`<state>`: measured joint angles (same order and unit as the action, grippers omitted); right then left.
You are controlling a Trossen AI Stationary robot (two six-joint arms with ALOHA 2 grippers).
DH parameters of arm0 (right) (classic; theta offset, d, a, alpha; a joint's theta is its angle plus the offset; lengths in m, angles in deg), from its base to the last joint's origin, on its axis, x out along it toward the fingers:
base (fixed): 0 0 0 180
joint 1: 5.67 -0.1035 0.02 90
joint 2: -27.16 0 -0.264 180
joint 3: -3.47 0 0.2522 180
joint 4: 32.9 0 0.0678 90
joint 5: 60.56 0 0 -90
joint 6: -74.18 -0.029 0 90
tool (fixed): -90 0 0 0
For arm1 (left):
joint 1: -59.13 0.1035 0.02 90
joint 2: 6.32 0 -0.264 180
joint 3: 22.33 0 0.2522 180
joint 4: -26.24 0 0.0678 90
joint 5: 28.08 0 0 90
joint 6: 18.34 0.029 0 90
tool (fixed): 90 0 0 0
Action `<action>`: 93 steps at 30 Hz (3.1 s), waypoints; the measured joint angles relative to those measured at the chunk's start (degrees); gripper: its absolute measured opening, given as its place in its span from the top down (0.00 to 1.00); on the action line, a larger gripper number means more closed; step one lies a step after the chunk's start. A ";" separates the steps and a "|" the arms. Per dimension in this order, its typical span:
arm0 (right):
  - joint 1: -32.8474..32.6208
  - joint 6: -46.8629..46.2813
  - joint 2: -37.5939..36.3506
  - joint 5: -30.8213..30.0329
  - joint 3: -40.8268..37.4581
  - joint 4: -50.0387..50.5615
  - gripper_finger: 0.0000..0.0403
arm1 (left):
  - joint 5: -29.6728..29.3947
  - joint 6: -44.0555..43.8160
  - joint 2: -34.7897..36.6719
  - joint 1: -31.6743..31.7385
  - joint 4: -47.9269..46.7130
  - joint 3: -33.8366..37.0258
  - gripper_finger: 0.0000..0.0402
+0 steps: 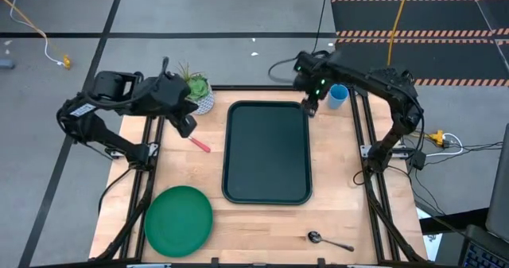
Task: Pick and place plate/cup/fork/spoon on tray
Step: Prepare the dark green serving tray
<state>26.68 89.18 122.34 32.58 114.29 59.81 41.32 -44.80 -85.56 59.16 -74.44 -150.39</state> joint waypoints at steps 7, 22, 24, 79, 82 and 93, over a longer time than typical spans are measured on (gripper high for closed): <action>-11.57 25.27 -0.26 3.17 -2.10 2.87 0.53 | 1.19 2.10 -0.61 0.00 -0.27 0.00 0.95; -22.72 30.71 -3.14 1.33 -25.58 -7.98 0.53 | 1.17 -1.20 -0.65 -0.62 0.00 0.00 0.95; -23.71 31.88 -4.14 1.37 -26.78 -12.36 0.53 | 1.16 -1.19 -0.65 -0.70 -0.02 0.00 0.95; -46.42 22.07 -15.25 -2.93 -43.87 -34.73 0.90 | 3.89 -2.92 -4.02 -3.43 0.53 0.04 0.95; -47.81 15.51 -15.21 -2.64 -41.66 -33.73 0.92 | 3.89 -2.77 -4.02 -3.43 0.53 0.04 0.95; -53.12 -6.19 -15.21 0.21 -37.22 -31.98 0.94 | 3.91 -2.23 -4.02 -3.43 0.62 0.04 0.95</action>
<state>-26.45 82.99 107.13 32.78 77.06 27.83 45.24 -47.03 -89.58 55.73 -73.82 -150.35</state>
